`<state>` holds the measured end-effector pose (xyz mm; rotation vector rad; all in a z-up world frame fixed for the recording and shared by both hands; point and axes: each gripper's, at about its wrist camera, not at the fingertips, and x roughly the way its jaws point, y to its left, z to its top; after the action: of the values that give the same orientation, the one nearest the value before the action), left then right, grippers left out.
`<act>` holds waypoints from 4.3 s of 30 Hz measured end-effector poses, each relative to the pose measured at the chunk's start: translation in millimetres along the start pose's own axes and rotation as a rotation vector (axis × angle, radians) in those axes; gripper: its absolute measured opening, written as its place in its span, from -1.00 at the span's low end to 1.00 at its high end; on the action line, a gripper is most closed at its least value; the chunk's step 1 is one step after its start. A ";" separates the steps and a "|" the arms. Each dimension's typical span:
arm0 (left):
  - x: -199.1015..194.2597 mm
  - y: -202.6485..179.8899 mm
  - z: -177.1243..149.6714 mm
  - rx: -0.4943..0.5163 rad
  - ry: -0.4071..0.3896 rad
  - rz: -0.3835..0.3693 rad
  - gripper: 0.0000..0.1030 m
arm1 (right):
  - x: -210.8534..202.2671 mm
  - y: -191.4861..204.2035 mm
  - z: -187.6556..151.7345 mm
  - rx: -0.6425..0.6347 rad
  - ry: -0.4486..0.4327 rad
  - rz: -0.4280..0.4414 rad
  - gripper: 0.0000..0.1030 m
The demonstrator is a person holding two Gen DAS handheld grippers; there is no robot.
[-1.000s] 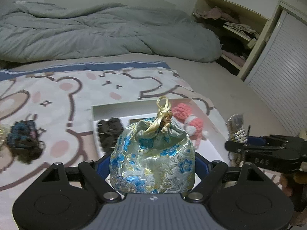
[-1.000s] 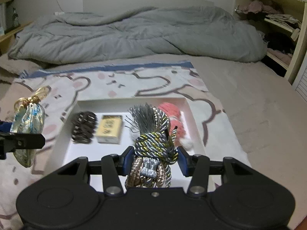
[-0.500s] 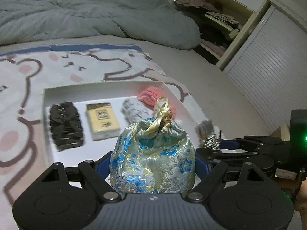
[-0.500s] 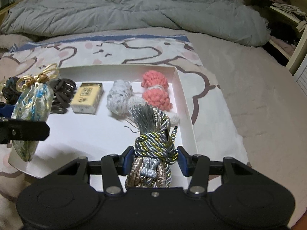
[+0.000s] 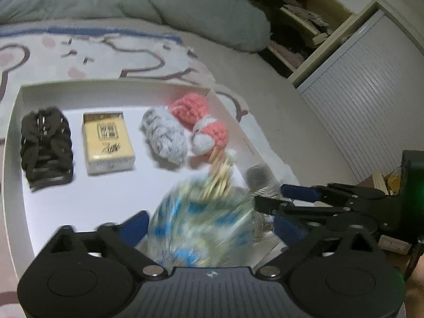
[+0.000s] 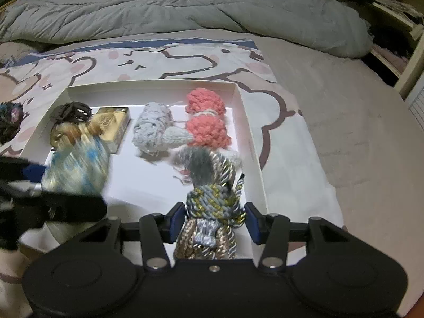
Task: Organize objects
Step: 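Lower the pouch and tassel into the white box with both tools and release, then withdraw both open tools from the box toward the bag and scrunchie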
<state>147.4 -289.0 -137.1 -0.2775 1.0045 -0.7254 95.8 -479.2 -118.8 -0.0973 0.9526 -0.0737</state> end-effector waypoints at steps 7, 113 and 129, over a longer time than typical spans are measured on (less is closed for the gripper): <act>0.6 3.5 1.9 -0.004 0.028 0.018 0.86 | -5.1 -8.1 1.7 0.063 -0.014 0.010 0.16; -208.9 52.4 -5.9 0.126 -0.263 0.415 1.00 | -118.3 82.8 15.0 0.121 -0.251 0.078 1.00; -261.3 119.0 -1.8 0.032 -0.312 0.522 1.00 | -97.8 161.1 49.4 0.009 -0.247 0.173 1.00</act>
<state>110.1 -26.8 -26.3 -0.0870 0.7208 -0.2126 82.9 -306.4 -29.8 -0.0149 0.7110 0.0925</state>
